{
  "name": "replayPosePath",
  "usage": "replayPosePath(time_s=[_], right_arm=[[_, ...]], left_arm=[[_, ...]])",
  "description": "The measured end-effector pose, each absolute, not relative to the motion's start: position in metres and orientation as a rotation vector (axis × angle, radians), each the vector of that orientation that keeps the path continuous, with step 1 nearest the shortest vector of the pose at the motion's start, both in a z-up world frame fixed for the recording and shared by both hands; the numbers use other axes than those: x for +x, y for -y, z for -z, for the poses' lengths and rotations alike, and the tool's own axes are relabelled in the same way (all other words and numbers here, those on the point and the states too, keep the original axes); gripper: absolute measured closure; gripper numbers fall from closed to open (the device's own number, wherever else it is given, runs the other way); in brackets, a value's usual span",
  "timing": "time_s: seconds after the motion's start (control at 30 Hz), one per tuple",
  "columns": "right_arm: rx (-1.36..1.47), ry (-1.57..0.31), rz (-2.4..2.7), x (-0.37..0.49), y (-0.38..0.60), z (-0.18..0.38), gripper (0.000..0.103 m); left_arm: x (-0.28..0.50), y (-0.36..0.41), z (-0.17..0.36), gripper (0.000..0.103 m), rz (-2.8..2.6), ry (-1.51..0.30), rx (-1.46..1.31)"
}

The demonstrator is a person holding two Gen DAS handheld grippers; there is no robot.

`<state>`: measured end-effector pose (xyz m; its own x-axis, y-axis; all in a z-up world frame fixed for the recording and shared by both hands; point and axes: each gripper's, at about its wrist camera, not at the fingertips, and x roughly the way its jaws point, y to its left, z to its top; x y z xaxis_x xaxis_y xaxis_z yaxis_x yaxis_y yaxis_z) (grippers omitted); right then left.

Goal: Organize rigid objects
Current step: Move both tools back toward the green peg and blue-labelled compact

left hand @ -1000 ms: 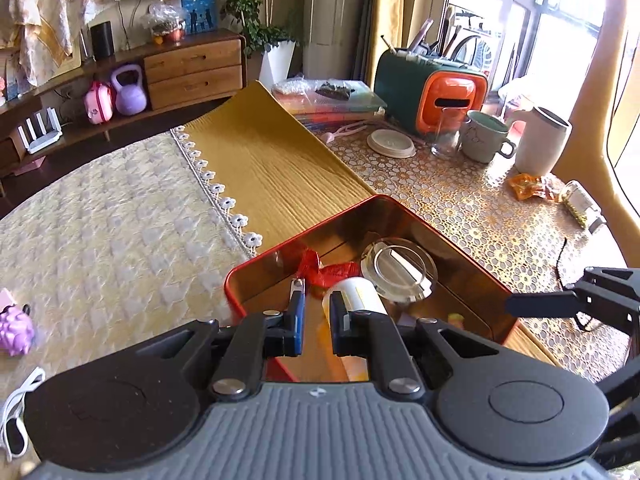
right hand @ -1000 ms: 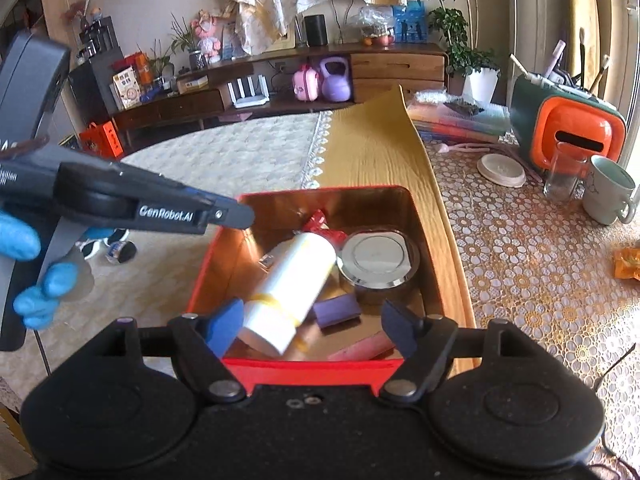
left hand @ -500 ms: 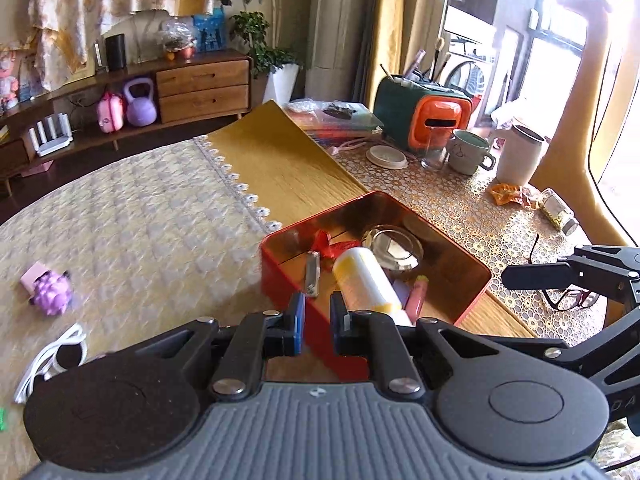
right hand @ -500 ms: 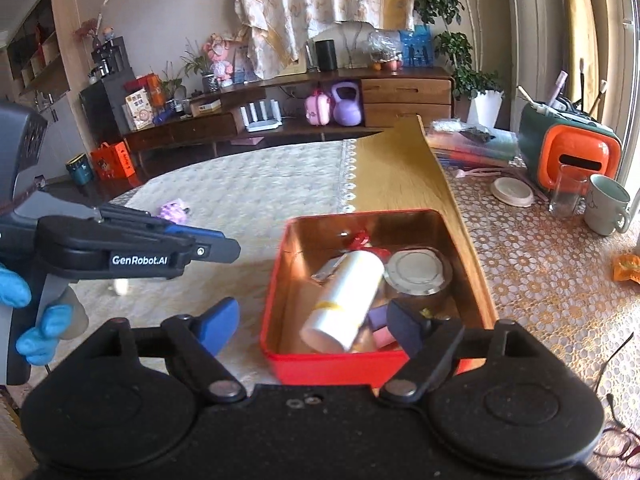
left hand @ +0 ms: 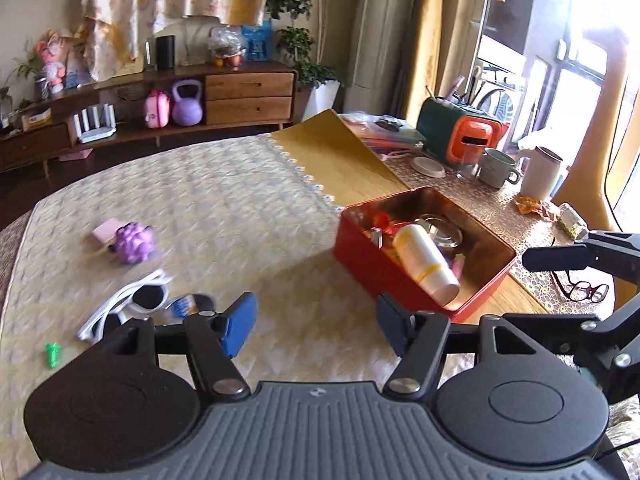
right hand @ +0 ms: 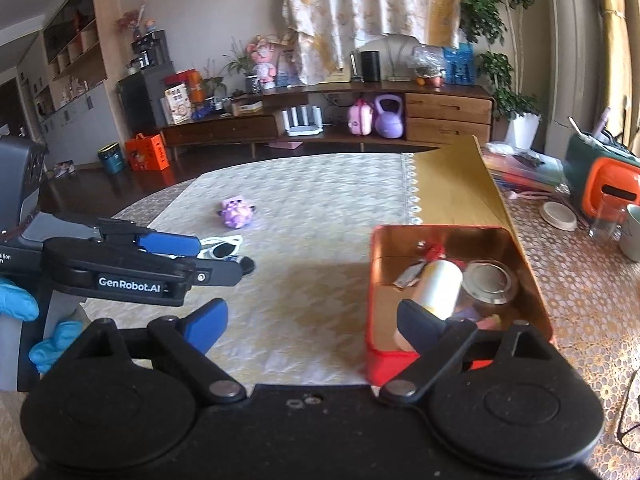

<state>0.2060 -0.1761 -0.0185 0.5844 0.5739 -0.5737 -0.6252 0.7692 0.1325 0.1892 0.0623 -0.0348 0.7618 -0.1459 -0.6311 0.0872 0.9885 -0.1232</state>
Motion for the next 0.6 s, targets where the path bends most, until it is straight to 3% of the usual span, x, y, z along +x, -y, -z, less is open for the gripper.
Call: replayPosePath(time_s=[0.13, 0.27, 0.57, 0.6], right_arm=[[-0.093, -0.634, -0.721, 0.202, 0.163, 0.015, 0.005], [-0.111, -0.627, -0.747, 0.203, 0.148, 0.014, 0.000], [-0.190, -0.634, -0.821, 0.217, 0.110, 0.015, 0.000], [-0.195, -0.637, -0.826, 0.219, 0.106, 0.015, 0.000]], left_arm=[[0.172, -0.087, 0.036, 0.023, 0.081, -0.684, -0.111], [0.157, -0.110, 0.038, 0.020, 0.034, -0.676, -0.114], [0.141, -0.164, 0.054, 0.018, -0.077, -0.689, -0.133], [0.140, -0.170, 0.056, 0.014, -0.087, -0.691, -0.140]])
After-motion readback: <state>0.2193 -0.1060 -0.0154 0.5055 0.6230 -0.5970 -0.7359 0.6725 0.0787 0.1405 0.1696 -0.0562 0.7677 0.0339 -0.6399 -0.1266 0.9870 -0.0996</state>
